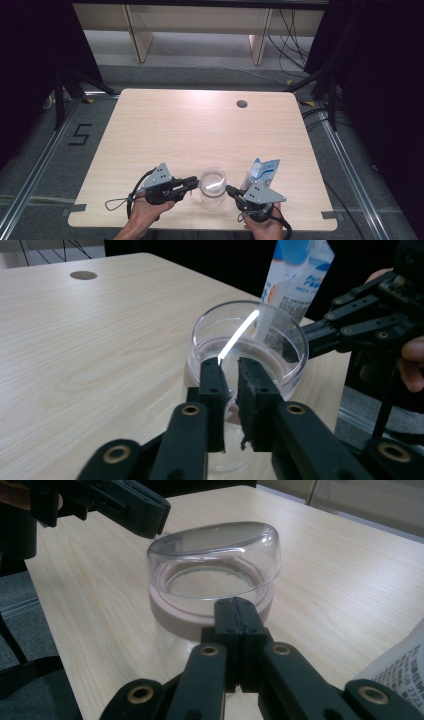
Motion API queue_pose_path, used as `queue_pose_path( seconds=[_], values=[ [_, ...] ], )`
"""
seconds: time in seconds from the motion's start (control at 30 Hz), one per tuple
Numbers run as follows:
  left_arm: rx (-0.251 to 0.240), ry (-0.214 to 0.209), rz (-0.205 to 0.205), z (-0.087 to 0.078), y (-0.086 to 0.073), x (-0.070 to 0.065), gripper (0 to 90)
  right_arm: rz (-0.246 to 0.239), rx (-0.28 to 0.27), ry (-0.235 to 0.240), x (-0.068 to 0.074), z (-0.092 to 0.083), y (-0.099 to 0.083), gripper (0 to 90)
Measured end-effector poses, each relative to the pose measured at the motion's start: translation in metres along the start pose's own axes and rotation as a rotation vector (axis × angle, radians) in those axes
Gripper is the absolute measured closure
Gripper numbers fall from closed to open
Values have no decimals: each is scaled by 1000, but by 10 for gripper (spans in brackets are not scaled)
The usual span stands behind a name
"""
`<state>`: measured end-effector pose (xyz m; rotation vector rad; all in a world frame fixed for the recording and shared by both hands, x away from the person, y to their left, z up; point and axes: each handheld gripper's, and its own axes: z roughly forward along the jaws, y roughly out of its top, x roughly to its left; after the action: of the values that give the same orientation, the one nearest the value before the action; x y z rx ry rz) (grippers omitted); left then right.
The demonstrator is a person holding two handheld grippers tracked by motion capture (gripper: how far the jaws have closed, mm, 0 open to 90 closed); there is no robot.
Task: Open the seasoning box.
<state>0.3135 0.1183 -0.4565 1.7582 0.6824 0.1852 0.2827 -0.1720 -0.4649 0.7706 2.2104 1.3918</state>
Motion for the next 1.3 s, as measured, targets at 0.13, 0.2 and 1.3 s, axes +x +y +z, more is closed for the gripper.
queue_pose_path(
  seconds=[0.13, 0.2, 1.3],
  values=[
    [-8, 11, 32, -8, 6, 0, 631, 2, -18, -6, 1, -1, 3, 900],
    [19, 30, 68, -14, 7, -1, 547, -3, -35, -2, 3, -1, 7, 900],
    [186, 109, 2, -43, -47, 18, 152, -57, -110, 136, 35, 20, 44, 888]
  ],
)
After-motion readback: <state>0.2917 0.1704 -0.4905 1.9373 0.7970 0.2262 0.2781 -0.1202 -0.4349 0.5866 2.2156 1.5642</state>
